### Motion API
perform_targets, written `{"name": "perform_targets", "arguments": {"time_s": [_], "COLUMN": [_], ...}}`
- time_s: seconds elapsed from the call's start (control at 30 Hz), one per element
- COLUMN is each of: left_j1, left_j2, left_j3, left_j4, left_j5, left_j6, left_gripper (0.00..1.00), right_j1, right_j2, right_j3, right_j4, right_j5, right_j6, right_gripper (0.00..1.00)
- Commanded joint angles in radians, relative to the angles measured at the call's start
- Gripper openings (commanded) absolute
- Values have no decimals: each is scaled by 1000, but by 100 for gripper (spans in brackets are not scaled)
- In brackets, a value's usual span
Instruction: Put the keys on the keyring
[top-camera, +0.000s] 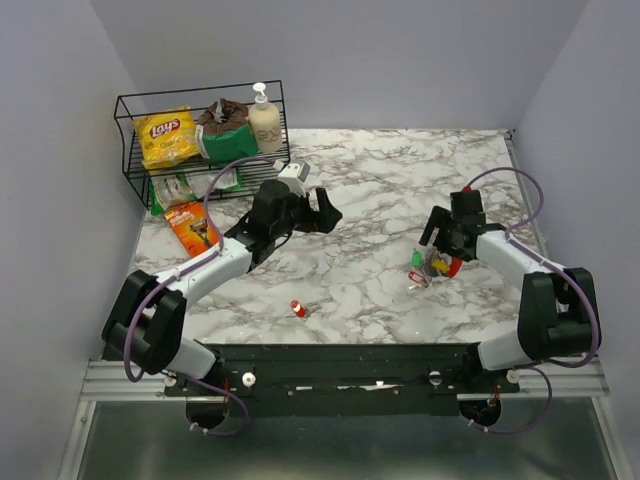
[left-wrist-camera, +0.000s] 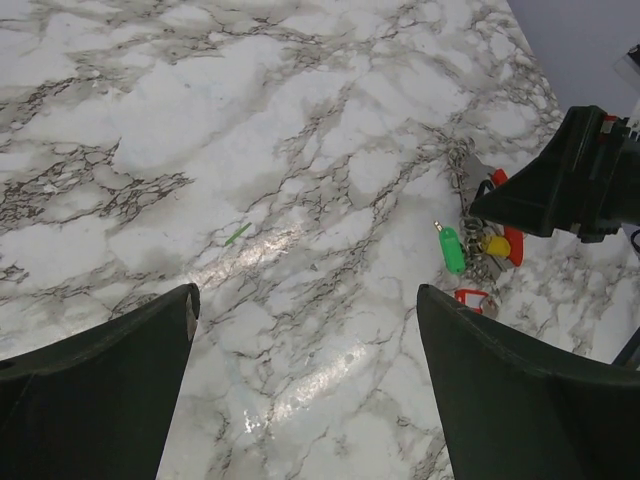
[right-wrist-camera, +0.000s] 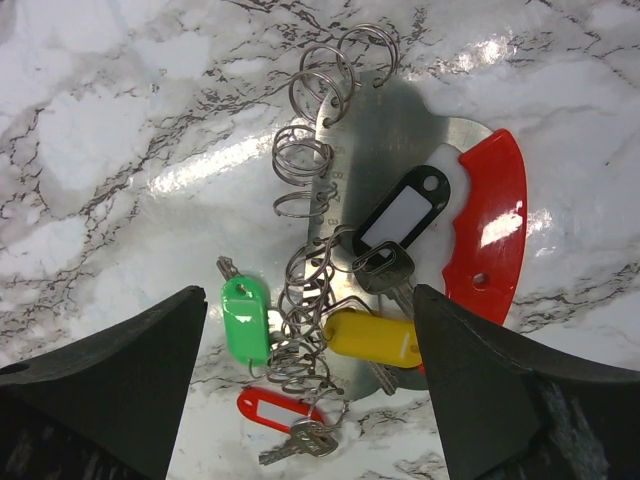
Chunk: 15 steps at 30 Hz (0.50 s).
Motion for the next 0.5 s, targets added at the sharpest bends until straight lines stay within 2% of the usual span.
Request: {"name": "perform_targets", "arguments": {"time_s": [0.0,0.47], "left_j1": [-3,-3], "left_j2": [-40,-175], "left_j3": [-7,-122], "left_j4": [43,192], "left_j5": [3,34], "left_j6": [14,43], "left_gripper": [99,99], "right_j1": [4,4], "right_j2": [34,135], "right_j3": [35,98], "right_j4": [-40,-63], "right_j5": [-5,-51], "right_j6": [-7,-7], "right_gripper": [92,92]}}
